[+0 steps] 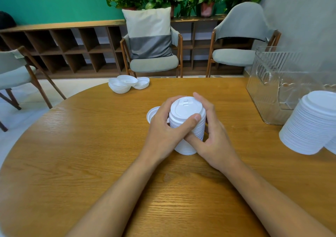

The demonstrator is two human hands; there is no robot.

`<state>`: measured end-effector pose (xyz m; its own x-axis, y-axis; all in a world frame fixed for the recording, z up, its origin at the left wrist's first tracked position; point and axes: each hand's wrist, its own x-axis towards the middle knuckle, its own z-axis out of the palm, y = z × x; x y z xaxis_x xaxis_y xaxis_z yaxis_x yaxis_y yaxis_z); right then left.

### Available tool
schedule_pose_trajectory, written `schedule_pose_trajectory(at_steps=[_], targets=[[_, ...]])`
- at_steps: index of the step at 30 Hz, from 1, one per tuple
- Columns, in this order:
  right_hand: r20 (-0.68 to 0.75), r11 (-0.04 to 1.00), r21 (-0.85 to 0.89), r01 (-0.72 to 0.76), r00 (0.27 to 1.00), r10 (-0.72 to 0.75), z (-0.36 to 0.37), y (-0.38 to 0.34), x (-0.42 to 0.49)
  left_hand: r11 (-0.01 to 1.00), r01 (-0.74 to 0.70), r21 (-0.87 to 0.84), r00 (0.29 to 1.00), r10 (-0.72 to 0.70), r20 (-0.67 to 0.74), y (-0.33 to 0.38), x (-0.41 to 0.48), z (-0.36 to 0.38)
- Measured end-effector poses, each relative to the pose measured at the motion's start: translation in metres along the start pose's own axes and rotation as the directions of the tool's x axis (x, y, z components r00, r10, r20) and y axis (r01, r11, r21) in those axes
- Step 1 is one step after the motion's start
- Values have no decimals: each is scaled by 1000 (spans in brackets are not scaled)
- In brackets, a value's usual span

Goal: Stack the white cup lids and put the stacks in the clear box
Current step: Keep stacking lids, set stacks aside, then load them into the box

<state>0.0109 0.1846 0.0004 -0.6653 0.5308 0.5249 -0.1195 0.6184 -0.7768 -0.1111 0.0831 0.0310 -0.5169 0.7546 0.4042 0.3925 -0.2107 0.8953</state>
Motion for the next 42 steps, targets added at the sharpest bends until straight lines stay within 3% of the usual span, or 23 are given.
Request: schedule_pose_trajectory(at_steps=[5, 10, 12, 17, 20, 23, 26, 42], targets=[[3, 1000, -16, 22, 1000, -22, 0, -2, 0, 996, 6, 94, 1000, -4, -17, -1, 3, -3], [-4, 1000, -27, 0, 1000, 0, -1, -2, -2, 998, 57, -42, 995, -53, 88, -4, 0, -6], [1, 999, -41, 0, 1000, 0, -2, -3, -1, 999, 40, -22, 989, -36, 142, -10, 1, -17], [-56, 998, -61, 9, 998, -12, -2, -4, 0, 926, -76, 370, 985, 128, -117, -34, 9, -45], [-83, 997, -77, -1, 997, -5, -5, -2, 0, 786, -87, 613, 993, 121, -14, -52, 11, -53], [-77, 997, -81, -16, 997, 10, -6, -2, 0, 704, -91, 704, 996, 64, 65, -60, 11, -54], [-72, 996, -87, -16, 997, 10, -6, -1, 0, 679, -125, 724, 992, 102, 77, -61, 12, -53], [-68, 997, -74, -24, 998, 19, -6, -3, -2, 741, -176, 648, 983, 172, 70, -61, 8, -44]])
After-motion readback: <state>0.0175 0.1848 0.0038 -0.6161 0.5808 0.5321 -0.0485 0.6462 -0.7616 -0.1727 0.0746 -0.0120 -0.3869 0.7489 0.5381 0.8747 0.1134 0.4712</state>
